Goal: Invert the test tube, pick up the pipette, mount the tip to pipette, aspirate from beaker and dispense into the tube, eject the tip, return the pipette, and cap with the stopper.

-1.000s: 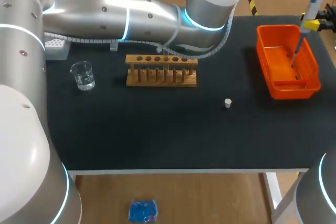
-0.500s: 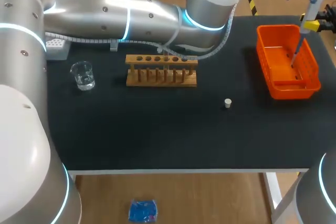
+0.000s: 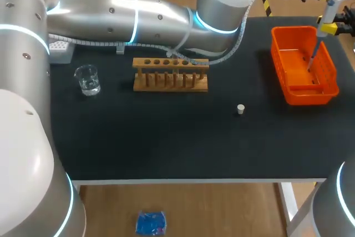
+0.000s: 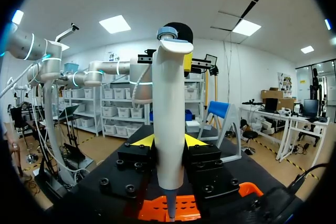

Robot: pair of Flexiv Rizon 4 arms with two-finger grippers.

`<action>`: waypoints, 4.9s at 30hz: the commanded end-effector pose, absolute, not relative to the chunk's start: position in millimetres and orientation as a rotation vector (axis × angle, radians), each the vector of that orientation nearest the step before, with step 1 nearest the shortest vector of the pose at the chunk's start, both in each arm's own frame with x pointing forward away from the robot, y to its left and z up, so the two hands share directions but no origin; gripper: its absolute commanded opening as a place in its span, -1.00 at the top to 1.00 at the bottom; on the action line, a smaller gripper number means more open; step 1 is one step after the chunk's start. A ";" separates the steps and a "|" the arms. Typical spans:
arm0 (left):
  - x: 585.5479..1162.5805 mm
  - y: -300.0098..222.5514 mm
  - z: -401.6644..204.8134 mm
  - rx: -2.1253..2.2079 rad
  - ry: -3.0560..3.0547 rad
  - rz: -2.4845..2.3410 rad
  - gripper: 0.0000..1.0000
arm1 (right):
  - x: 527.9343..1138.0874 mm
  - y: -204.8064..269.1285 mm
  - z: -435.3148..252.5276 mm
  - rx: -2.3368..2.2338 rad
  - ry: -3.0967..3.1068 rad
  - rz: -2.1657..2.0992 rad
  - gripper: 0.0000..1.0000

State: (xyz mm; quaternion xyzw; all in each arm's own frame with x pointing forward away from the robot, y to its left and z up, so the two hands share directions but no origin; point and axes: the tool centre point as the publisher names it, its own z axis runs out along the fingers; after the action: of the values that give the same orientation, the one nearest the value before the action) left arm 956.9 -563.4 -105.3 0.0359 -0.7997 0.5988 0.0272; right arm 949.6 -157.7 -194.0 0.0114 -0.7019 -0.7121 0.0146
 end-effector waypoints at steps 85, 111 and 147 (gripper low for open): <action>875.6 -419.6 -68.0 0.353 -2.600 1.968 -1.00 | 953.1 -158.0 -187.5 0.044 -2.180 -2.214 1.00; 882.3 -442.2 -73.0 -0.191 -2.216 1.725 -1.00 | 953.1 -158.0 -187.5 0.044 -2.180 -2.214 1.00; 788.9 -348.9 -112.0 0.187 -2.454 1.919 -1.00 | 953.1 -158.0 -187.5 0.044 -2.180 -2.214 1.00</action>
State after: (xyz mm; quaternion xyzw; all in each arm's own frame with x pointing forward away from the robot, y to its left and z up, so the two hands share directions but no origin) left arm 805.7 -367.5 -110.9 0.0350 -0.7931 0.6064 0.0448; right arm 952.3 -156.9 -188.2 0.0129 -0.7007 -0.7132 0.0160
